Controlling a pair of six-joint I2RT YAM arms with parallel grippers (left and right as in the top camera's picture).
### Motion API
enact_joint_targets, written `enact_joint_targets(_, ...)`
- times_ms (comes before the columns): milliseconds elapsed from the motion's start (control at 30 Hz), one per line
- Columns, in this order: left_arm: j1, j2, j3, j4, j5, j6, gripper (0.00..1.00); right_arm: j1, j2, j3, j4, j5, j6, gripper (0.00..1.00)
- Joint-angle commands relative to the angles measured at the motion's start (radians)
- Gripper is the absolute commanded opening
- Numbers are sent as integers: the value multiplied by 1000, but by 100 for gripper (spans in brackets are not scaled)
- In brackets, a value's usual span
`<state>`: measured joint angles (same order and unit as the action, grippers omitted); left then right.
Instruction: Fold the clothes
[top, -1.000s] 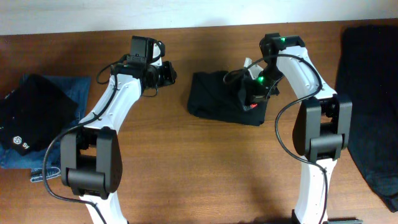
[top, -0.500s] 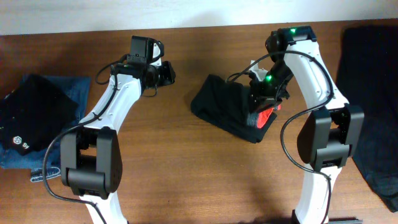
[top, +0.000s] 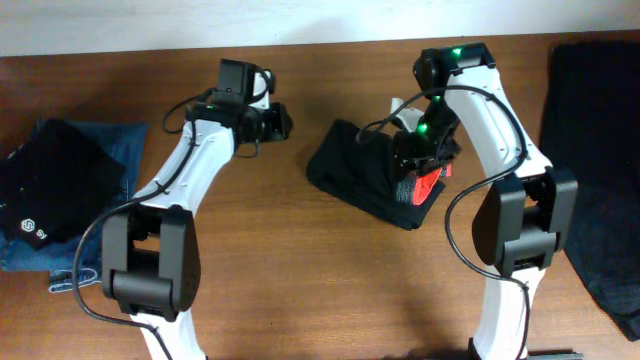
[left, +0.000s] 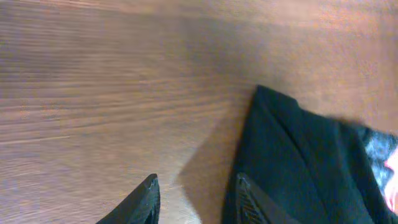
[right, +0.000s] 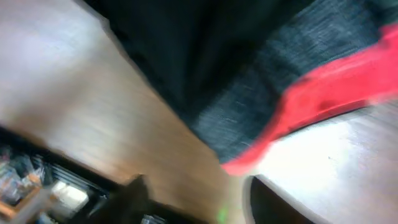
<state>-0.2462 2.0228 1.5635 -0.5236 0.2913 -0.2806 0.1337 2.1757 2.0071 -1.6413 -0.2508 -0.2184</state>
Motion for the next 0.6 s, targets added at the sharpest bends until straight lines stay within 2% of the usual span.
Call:
enact_joint_targets(0,-25,10,7,-6,31,43,41,-13,-18,-8,6,99,-38,70)
enact_joint_targets(100,-27,23,7,-10,31,43,41,-2,-12,-29,6,98,-66,80)
enact_joint_targets(467,-27,28,7,-12,31,43,41,5,-9,-242,203,105,-129,78)
enact_joint_targets(500,-27,28,7,-12,31,43,41,6,-9,-256,219,105,-138,76)
enact_joint_targets(567,-27,29,7,-11,30,43,41,11,-9,-282,259,105,-142,64)
